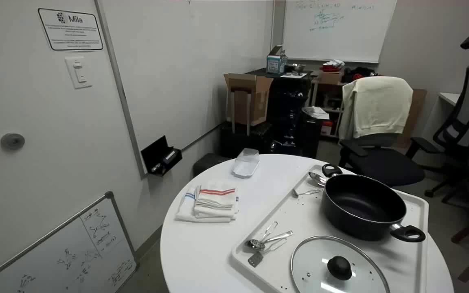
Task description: Put the lid on the pot
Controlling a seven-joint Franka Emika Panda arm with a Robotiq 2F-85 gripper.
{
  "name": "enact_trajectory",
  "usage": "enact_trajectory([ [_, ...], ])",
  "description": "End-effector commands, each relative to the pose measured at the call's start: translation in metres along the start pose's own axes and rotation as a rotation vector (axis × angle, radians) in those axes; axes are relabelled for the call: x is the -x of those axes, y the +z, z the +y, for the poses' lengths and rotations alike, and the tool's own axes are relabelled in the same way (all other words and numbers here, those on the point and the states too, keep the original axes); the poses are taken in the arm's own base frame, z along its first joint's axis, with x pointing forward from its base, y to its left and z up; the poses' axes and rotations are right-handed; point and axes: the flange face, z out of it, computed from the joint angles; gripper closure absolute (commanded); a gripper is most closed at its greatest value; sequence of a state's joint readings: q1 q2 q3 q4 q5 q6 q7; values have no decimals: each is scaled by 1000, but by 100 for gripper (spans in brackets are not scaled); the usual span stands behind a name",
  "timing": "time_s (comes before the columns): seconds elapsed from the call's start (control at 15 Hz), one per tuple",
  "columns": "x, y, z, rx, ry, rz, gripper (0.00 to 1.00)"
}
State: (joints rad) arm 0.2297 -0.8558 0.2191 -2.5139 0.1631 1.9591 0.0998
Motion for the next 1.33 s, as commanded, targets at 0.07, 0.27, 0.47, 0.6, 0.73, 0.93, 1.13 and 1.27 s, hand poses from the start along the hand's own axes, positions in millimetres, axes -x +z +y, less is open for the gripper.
enact_trajectory([
  [0.07, 0, -1, 0, 0, 0, -1, 0],
  [0.27, 0, -1, 0, 0, 0, -1, 0],
  [0.47, -3, 3, 1, 2, 7, -3, 0],
  [0.6, -8, 13, 5, 11, 28, -10, 0],
  [0.73, -15, 32, 12, 22, 53, -30, 0],
  [0.93, -28, 70, 23, 33, 96, -53, 0],
  [1.13, -43, 123, 36, 41, 142, -76, 0],
  [1.27, -51, 158, 42, 45, 164, -92, 0],
])
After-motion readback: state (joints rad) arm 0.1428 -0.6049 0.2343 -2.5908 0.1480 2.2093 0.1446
